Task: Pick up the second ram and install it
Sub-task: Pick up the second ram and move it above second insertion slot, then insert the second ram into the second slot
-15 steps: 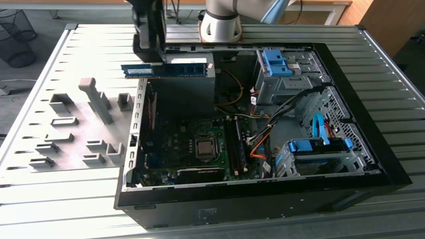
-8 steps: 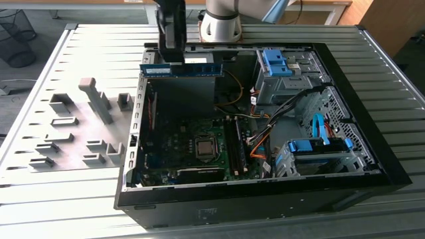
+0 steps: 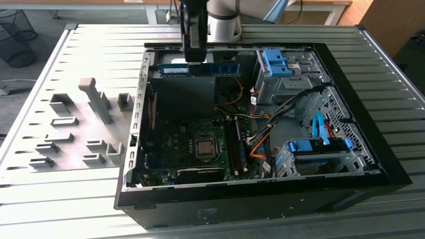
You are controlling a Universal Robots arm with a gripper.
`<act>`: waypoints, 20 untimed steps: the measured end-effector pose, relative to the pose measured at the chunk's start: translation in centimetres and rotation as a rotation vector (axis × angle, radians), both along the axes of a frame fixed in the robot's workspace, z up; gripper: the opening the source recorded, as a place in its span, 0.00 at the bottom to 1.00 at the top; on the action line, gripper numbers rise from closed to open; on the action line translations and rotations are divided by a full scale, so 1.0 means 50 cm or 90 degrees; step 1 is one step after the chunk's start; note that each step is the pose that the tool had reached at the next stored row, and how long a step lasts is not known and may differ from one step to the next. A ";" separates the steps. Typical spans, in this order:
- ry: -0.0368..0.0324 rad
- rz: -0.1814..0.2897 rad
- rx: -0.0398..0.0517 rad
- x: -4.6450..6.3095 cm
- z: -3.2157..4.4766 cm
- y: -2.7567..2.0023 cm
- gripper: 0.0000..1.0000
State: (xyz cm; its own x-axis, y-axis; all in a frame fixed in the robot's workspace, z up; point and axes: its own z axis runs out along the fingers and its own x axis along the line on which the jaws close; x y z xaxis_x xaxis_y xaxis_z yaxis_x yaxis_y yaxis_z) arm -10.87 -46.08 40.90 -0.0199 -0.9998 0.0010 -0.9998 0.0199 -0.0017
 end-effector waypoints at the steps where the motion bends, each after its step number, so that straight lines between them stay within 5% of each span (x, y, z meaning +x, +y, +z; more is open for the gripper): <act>1: 0.0000 0.000 0.0000 0.006 0.000 0.0000 0.14; 20: 0.0000 -0.006 -0.0012 0.019 -0.002 0.0000 0.14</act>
State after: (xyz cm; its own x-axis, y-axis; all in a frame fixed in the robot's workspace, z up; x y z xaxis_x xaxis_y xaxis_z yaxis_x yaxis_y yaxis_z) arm -9.92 -46.08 40.80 -0.0298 -0.9996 0.0028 -0.9996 0.0298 -0.0017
